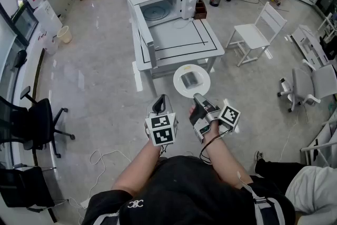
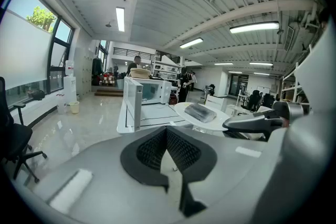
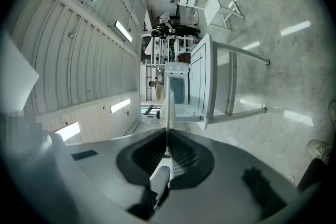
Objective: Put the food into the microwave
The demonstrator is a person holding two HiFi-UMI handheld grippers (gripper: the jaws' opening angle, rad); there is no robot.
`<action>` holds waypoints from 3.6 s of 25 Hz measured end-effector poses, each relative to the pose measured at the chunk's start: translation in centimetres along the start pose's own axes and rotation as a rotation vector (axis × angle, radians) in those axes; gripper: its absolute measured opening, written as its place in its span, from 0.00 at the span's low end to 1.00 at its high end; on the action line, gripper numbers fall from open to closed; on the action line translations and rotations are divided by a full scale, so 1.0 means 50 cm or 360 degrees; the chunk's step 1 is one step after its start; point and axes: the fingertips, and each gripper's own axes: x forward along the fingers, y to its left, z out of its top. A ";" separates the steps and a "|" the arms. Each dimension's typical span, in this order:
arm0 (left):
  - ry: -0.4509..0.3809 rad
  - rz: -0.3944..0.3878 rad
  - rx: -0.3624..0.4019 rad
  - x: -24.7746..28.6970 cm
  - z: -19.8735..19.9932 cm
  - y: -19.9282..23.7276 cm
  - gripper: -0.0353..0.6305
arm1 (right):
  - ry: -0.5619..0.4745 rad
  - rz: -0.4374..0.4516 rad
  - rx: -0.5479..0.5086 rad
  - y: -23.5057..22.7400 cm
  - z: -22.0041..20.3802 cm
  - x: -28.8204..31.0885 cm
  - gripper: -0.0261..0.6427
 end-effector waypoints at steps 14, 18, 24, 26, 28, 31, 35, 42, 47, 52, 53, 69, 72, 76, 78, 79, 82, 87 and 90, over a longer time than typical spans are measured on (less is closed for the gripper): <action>0.0079 -0.0073 -0.0059 0.006 -0.026 -0.041 0.06 | -0.0012 -0.0003 0.0024 -0.008 0.016 -0.031 0.07; 0.0094 -0.0082 -0.0059 0.010 -0.031 -0.057 0.06 | -0.0013 -0.0009 0.0027 -0.018 0.029 -0.043 0.07; 0.0079 -0.0072 -0.0037 0.024 -0.021 -0.092 0.06 | -0.0002 -0.0020 0.0018 -0.025 0.057 -0.069 0.07; 0.0071 -0.0060 -0.0020 0.027 -0.019 -0.105 0.06 | 0.0006 -0.0018 0.0016 -0.024 0.068 -0.078 0.07; 0.0071 -0.0056 -0.0016 0.030 -0.023 -0.123 0.06 | 0.0007 -0.0018 0.0025 -0.025 0.082 -0.090 0.07; 0.0077 -0.0052 -0.0020 0.031 -0.034 -0.156 0.06 | 0.0011 -0.0008 0.0033 -0.031 0.110 -0.110 0.07; 0.0081 -0.0034 -0.0037 0.025 -0.052 -0.197 0.06 | 0.0054 -0.0029 0.0020 -0.037 0.132 -0.139 0.07; 0.0064 0.0004 -0.0038 0.037 -0.050 -0.227 0.06 | 0.0109 -0.0013 0.0024 -0.045 0.153 -0.153 0.07; 0.0047 0.0005 -0.0017 0.053 -0.039 -0.241 0.06 | 0.0111 0.0015 0.0023 -0.042 0.175 -0.145 0.07; 0.0039 -0.0008 -0.0011 0.070 -0.034 -0.244 0.06 | 0.0112 0.0033 0.0012 -0.040 0.185 -0.135 0.07; 0.0035 -0.0009 -0.0013 0.076 -0.032 -0.244 0.06 | 0.0113 0.0032 0.0008 -0.040 0.188 -0.132 0.07; 0.0064 -0.0048 -0.0039 0.226 -0.002 -0.212 0.06 | 0.0103 -0.0015 -0.0008 -0.065 0.259 -0.014 0.07; 0.0080 -0.0055 -0.0040 0.260 0.008 -0.200 0.06 | 0.0100 -0.0021 -0.0008 -0.066 0.273 0.018 0.07; 0.0081 -0.0061 -0.0045 0.304 0.036 -0.183 0.06 | 0.0109 -0.0024 -0.0002 -0.054 0.291 0.063 0.07; 0.0085 -0.0066 -0.0046 0.328 0.050 -0.175 0.06 | 0.0107 -0.0027 -0.0005 -0.049 0.304 0.087 0.07; 0.0090 -0.0069 -0.0045 0.341 0.056 -0.169 0.06 | 0.0103 -0.0028 -0.0005 -0.048 0.310 0.099 0.07; 0.0102 -0.0078 -0.0044 0.376 0.075 -0.149 0.06 | 0.0090 -0.0038 -0.0001 -0.045 0.325 0.138 0.07; 0.0100 -0.0087 -0.0047 0.433 0.117 -0.117 0.06 | 0.0090 -0.0052 -0.0014 -0.034 0.350 0.207 0.07; 0.0106 -0.0096 -0.0048 0.471 0.135 -0.099 0.06 | 0.0089 -0.0056 -0.0024 -0.028 0.364 0.250 0.07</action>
